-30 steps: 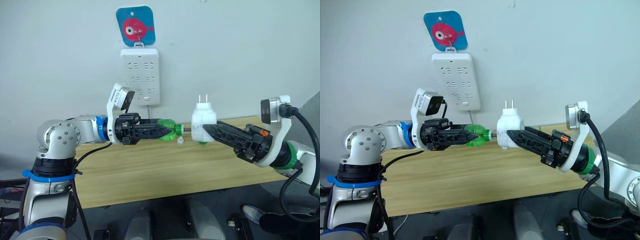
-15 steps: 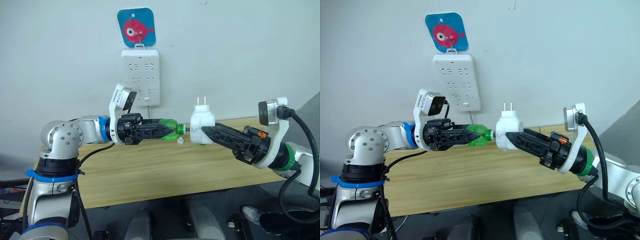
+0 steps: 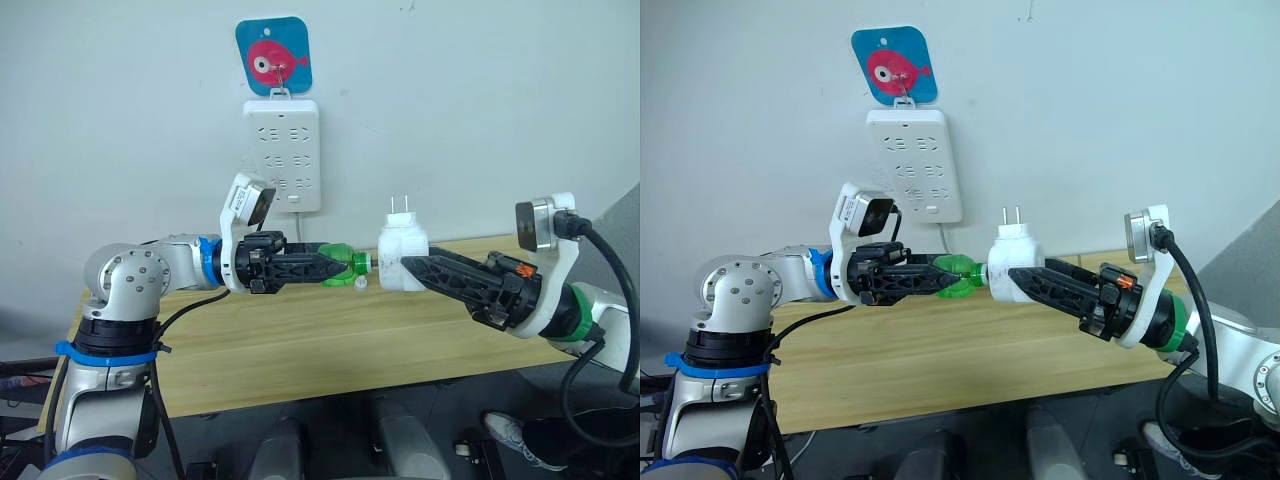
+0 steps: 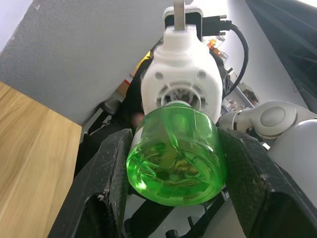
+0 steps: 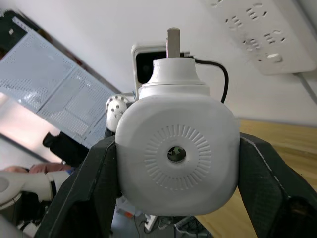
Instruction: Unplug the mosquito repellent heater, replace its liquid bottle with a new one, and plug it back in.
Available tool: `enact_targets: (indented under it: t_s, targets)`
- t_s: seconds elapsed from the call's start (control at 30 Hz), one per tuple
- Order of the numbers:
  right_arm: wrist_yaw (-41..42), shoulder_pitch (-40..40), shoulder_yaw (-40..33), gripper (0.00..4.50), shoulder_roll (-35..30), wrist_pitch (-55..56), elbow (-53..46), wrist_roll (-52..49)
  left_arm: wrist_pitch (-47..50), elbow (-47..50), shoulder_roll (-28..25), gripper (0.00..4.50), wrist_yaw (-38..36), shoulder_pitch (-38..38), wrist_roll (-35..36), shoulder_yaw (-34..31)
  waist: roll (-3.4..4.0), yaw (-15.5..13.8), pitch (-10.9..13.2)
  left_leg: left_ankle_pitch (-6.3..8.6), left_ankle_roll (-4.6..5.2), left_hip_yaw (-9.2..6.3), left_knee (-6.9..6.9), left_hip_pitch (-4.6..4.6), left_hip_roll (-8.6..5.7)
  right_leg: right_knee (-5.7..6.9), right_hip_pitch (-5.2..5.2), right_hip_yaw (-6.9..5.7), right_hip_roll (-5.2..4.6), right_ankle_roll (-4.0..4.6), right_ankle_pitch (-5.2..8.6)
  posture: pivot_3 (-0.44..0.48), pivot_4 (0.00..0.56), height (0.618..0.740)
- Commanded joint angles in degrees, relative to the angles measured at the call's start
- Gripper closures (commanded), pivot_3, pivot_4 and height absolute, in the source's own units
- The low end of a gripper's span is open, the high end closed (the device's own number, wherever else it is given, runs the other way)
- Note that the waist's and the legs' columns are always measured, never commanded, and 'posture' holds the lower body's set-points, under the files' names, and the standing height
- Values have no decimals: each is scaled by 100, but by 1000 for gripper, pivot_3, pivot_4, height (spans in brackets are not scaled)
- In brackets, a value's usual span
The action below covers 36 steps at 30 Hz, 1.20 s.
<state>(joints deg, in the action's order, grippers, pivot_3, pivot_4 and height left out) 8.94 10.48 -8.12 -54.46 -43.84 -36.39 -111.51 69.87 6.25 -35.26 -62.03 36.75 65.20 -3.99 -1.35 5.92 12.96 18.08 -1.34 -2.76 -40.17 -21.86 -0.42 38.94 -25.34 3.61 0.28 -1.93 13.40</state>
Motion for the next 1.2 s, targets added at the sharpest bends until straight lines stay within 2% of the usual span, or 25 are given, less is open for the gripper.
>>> enact_targets:
  t_s: [0.03, 0.23, 0.7, 1.07, 1.13, 1.2]
  targets:
    - [343, 4, -17, 1567, -227, -216, -155, -149, -59, 168, -14, 2132, -165, 164, 7, 100, -3, -2, -3, 0, 0, -1, 0, 0, 0, 0, 1, 0, 0, 0, 0, -164, 157, 740]
    - [436, 147, -57, 1567, -346, -309, 70, -149, -133, 180, -154, 2132, -383, 154, -140, 212, -5, 2, -12, 0, 0, 1, -1, 1, 0, 1, 1, 2, 2, 0, 0, -166, 156, 740]
    - [-350, 500, 399, 1567, -125, -138, -148, -149, -21, 528, 208, 2138, 19, -94, 172, 110, -8, 3, -41, 0, 0, 1, -2, 1, 1, 1, 0, 3, 0, 0, 0, -168, 155, 740]
    - [-357, 765, 624, 1567, -259, -302, -70, -149, -239, 572, 424, 2138, -49, -137, -60, 330, -6, 7, -75, 0, 0, 1, -2, 0, 0, 0, 1, 3, 0, 0, 0, -175, 147, 740]
    - [-316, 729, 606, 827, -288, -306, -72, -149, -264, 584, 463, 2138, -42, -173, -88, 333, -6, 10, -77, 0, 1, 1, -3, 0, 0, 0, 2, 3, 1, 0, 0, -175, 147, 740]
    - [-275, 678, 558, 296, -333, -306, -70, -149, -295, 558, 529, 2138, 1, -213, -124, 307, -7, 12, -82, 0, 1, 1, -3, 0, 0, -2, 3, 3, 1, 0, 0, -175, 147, 740]
